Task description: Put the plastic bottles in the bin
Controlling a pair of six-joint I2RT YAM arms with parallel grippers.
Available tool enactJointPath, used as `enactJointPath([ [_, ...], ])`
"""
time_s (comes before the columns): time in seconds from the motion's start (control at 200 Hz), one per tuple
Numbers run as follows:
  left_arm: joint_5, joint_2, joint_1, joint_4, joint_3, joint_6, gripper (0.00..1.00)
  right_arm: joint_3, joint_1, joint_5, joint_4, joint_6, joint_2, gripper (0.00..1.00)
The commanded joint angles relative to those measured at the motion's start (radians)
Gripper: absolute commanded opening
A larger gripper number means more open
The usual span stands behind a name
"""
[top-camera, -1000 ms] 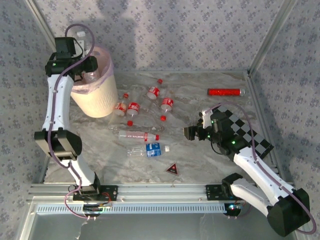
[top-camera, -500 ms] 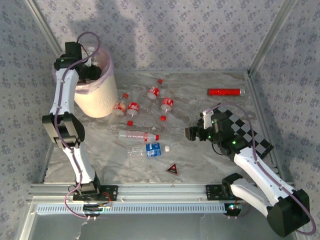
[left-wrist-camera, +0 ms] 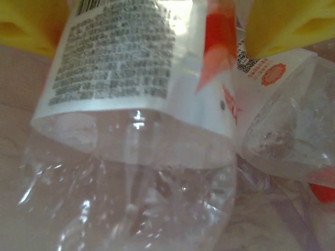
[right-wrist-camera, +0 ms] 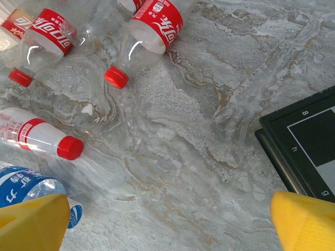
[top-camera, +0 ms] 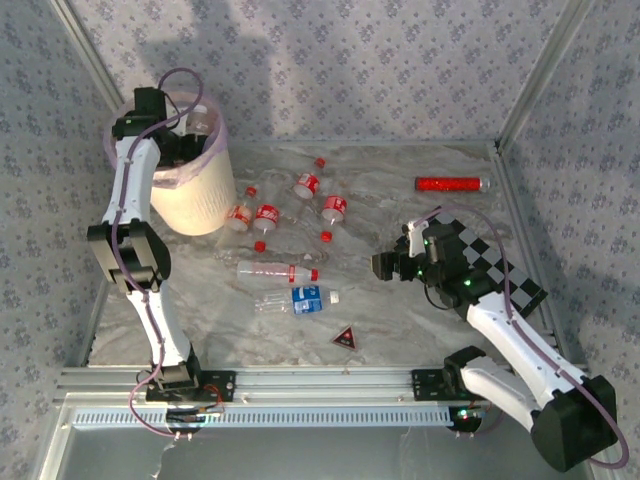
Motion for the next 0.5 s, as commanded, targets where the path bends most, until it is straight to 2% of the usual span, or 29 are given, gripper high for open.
enactJointPath([
  [0.0, 0.035, -0.003, 0.009, -0.031, 0.057, 0.001, 0.91, -0.004, -0.012, 0.004, -0.016, 0.026, 0.003, 1.0],
  [0.085, 0.035, -0.018, 0.009, -0.039, 0.077, 0.001, 0.95, 0.002, -0.021, -0.008, -0.019, 0.048, 0.003, 1.0],
  [0.335, 0.006, -0.1, 0.007, -0.083, 0.128, 0.03, 0.96, 0.03, -0.05, -0.02, -0.03, 0.155, 0.052, 1.0],
  [0.495, -0.002, -0.213, 0.002, -0.083, 0.11, 0.036, 0.98, 0.064, -0.053, -0.02, -0.032, 0.239, 0.163, 0.92],
])
